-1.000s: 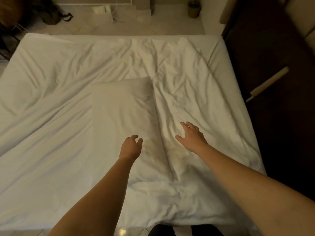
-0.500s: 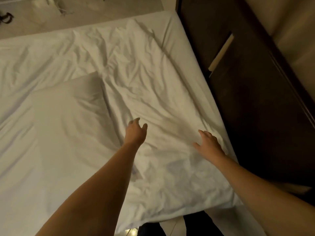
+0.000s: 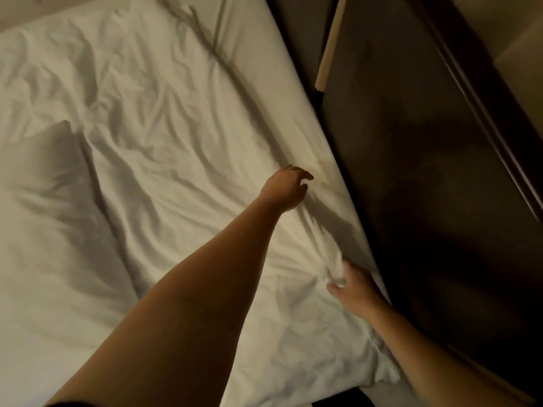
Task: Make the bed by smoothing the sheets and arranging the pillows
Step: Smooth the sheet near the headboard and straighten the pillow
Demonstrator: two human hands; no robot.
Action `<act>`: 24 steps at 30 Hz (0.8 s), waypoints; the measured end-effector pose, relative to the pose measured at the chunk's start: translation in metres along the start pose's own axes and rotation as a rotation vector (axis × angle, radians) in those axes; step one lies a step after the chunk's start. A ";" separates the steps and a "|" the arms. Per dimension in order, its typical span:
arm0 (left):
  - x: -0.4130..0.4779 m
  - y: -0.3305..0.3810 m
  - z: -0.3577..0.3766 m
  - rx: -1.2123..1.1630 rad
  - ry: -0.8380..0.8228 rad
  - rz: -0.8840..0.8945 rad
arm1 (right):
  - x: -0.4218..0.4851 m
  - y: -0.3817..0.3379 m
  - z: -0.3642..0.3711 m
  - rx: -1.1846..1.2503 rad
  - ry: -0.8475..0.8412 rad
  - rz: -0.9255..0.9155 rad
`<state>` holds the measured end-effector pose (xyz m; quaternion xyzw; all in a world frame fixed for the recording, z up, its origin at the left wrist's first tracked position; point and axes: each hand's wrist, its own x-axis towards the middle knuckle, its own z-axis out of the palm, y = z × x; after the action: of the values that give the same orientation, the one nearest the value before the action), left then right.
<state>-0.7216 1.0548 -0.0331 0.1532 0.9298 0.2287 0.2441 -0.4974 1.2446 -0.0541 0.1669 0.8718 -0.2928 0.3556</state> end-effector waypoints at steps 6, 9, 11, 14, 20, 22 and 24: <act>0.012 -0.026 0.021 0.394 -0.185 -0.439 | -0.022 -0.008 0.016 0.016 -0.114 -0.299; -0.006 -0.052 0.022 0.427 -0.104 -0.710 | -0.026 -0.005 0.019 0.017 -0.128 -0.356; -0.017 -0.070 0.019 0.373 -0.055 -0.801 | -0.028 -0.004 0.018 -0.027 -0.158 -0.361; -0.028 -0.090 0.012 0.264 0.033 -0.836 | -0.025 -0.001 0.021 -0.108 -0.201 -0.312; -0.028 -0.116 0.005 -0.093 0.230 -0.875 | -0.016 0.012 0.039 -0.180 -0.089 -0.202; -0.026 -0.121 0.000 -0.133 0.245 -0.891 | -0.018 0.012 0.042 -0.214 -0.051 -0.156; -0.020 -0.134 -0.006 -0.141 0.228 -0.912 | -0.018 0.013 0.039 -0.273 0.003 -0.119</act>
<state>-0.7316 0.9310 -0.0873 -0.3137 0.9053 0.1762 0.2257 -0.4583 1.2281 -0.0692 0.0654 0.9123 -0.1918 0.3558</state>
